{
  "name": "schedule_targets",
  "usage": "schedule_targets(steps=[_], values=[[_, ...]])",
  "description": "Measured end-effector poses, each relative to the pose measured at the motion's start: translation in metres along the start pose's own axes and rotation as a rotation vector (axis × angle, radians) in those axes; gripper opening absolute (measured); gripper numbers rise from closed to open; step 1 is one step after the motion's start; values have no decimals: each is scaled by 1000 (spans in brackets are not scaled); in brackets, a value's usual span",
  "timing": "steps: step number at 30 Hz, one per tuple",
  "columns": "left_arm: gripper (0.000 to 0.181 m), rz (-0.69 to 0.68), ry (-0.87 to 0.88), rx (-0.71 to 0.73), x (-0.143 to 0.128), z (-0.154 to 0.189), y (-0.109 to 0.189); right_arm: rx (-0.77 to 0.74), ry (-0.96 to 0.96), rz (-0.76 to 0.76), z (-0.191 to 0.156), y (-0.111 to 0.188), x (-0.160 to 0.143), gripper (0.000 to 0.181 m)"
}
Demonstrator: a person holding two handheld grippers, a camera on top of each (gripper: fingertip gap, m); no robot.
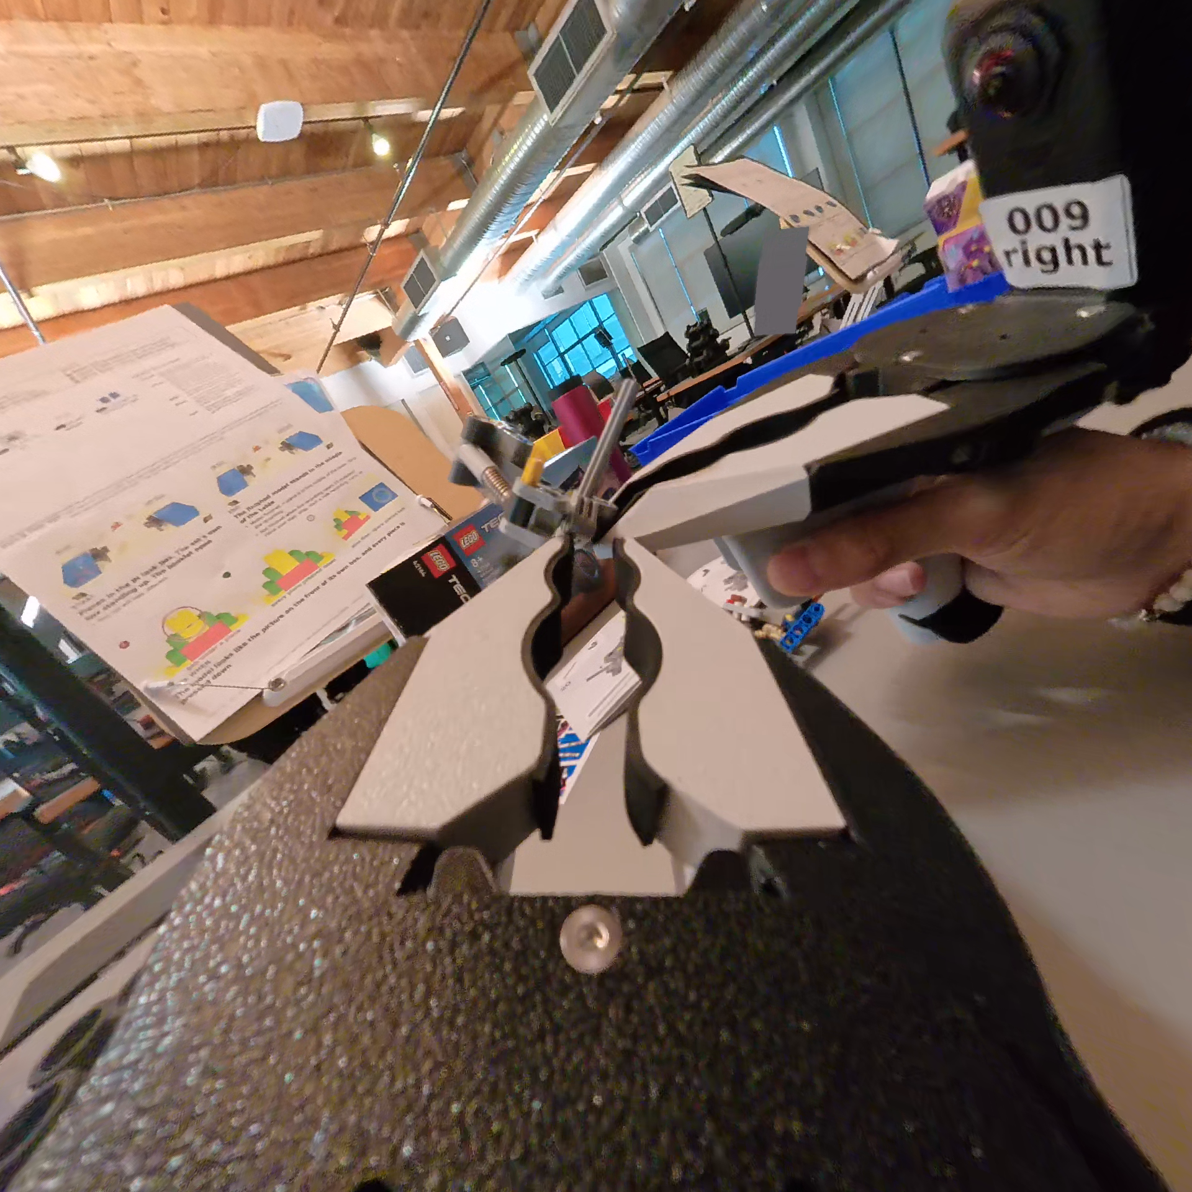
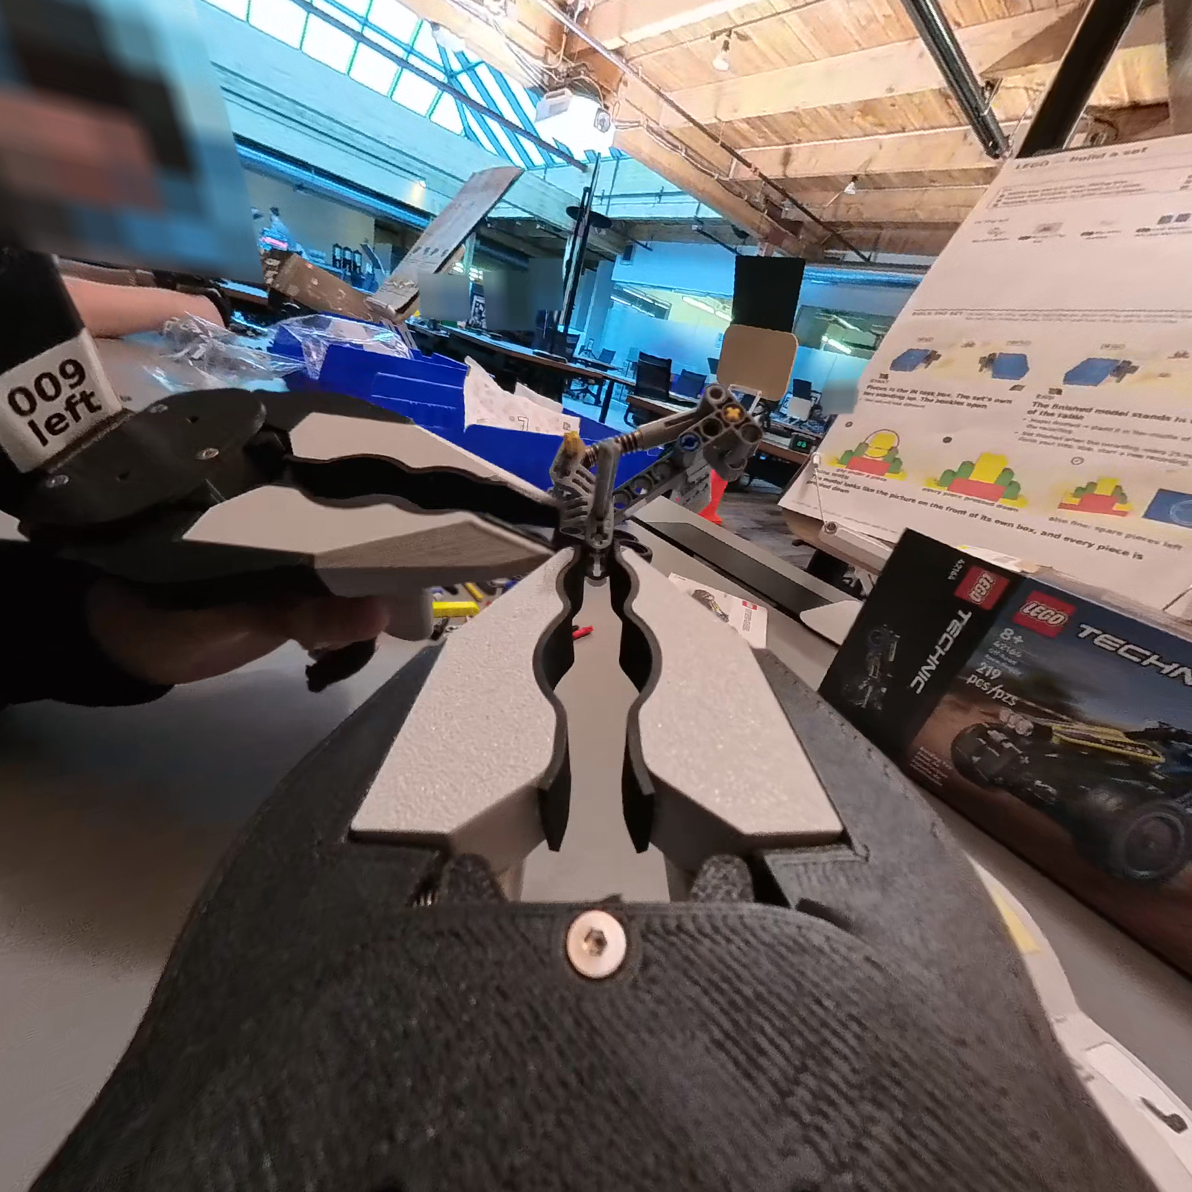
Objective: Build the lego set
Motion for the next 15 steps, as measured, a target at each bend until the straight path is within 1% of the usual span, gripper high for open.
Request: schedule_targets(steps=[9, 11, 15], values=[[8, 57, 397, -75, -4, -5, 3, -29, 134, -21, -3, -1, -1, 6], [8, 60, 450, -96, -5, -4, 3, -24, 138, -25, -3, 0, -2, 5], [7, 69, 503, -125, -6, -3, 2, -15, 148, -17, -3, 0, -2, 5]])
Point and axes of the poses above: each gripper's, where its closed fingertips meet, y back along the fingers, x out of its top, z = x × y across the jaws, the point moved 3 cm from there along y, back along the fingers, and after that the axes turned 5 degrees about -y, right-handed, at the moved point
